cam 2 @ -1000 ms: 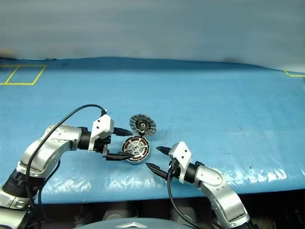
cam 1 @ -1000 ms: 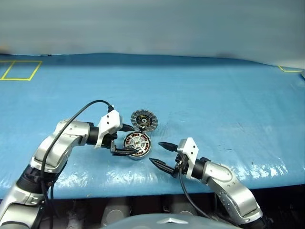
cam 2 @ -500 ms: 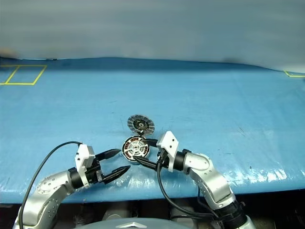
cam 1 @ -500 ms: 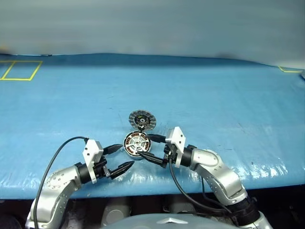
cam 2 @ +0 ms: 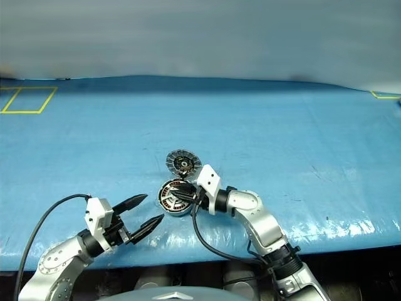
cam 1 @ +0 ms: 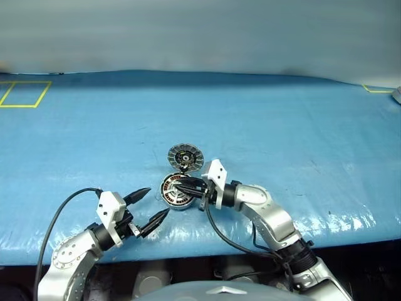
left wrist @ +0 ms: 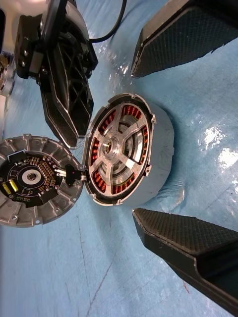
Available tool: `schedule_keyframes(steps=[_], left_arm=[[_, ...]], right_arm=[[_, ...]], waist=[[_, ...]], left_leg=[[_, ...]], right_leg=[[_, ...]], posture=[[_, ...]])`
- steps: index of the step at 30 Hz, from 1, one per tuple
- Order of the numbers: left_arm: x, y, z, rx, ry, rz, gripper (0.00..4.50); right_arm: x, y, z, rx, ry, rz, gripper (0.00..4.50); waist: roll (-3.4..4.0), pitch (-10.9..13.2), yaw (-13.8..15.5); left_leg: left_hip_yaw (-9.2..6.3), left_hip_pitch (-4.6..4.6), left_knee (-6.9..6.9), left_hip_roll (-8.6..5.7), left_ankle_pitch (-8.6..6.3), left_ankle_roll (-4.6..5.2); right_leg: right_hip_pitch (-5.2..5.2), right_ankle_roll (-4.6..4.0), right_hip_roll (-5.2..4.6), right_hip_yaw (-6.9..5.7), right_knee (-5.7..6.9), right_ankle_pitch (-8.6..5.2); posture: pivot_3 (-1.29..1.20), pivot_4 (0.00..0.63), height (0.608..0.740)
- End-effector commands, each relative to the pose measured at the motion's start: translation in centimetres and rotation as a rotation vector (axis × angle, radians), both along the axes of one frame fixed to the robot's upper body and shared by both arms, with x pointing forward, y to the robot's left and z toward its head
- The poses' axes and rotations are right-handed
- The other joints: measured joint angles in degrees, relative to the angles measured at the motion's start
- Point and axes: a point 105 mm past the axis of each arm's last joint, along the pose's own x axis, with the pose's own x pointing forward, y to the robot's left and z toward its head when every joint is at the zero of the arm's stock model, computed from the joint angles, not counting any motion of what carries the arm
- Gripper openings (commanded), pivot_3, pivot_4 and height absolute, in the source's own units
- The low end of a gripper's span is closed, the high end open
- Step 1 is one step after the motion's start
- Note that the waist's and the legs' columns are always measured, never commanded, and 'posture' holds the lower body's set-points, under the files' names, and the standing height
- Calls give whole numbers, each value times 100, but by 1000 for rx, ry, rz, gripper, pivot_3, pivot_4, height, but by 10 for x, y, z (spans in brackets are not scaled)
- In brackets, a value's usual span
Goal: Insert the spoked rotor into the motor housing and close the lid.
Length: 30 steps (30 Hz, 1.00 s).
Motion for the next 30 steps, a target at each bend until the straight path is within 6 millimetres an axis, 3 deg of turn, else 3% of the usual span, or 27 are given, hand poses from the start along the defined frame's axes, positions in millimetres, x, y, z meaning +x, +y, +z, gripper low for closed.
schedule_keyframes(steps=[1, 5, 8, 11, 18, 23, 27, 30], left_arm=[[0, 1, 1, 33, -30, -11, 4500], [-1, -4, 3, 11, -40, -18, 4500], [-2, -4, 1, 9, -35, -16, 4500], [-3, -2, 1, 3, -36, -13, 3886], [-2, -2, 1, 25, -38, -2, 1563], [-1, 1, 1, 38, -52, 17, 1563], [-2, 2, 1, 45, -56, 9, 1563], [-2, 1, 1, 50, -58, 8, 1563]], right_arm=[[1, 5, -7, -46, -25, 2, 713], [7, 3, -15, -45, 9, -50, 713], [0, 0, -30, -114, 31, -25, 713], [-4, -2, -32, -123, 36, -15, 677], [-4, -4, -24, -83, 31, -12, 677], [-5, -2, -23, -76, 39, 4, 677], [-7, -8, -56, -258, 79, -5, 677], [-5, -11, -64, -274, 109, -35, 677]], waist=[[0, 0, 1], [0, 0, -8], [4, 1, -10], [6, -1, -6], [5, -2, -8], [5, -1, -8], [9, -4, -12], [17, -27, -16]], left_leg=[[0, 3, 0, 0, 0, 1], [0, 5, 0, 2, -1, 1], [0, 13, 0, 4, 0, -1], [0, 21, 0, 4, -2, -2], [-1, 19, -3, 3, -2, -3], [-1, 14, -6, 3, -2, -3], [0, 15, -7, 3, -2, -3], [0, 23, -8, 4, -3, -4]], right_leg=[[-1, 0, 0, 0, -2, 0], [-1, 5, 0, -2, -4, -3], [-5, 7, 0, -2, -2, -4], [-4, 7, -4, -3, -3, -5], [-6, 7, -8, -5, -5, -5], [-11, 5, -8, -5, -6, -5], [-12, 6, -8, -5, -7, -5], [-7, 5, -8, -5, -7, -6]], posture=[[0, 150, 740], [0, 150, 740], [0, 150, 740], [0, 150, 740], [0, 150, 740], [0, 150, 740], [0, 150, 740], [0, 150, 740]])
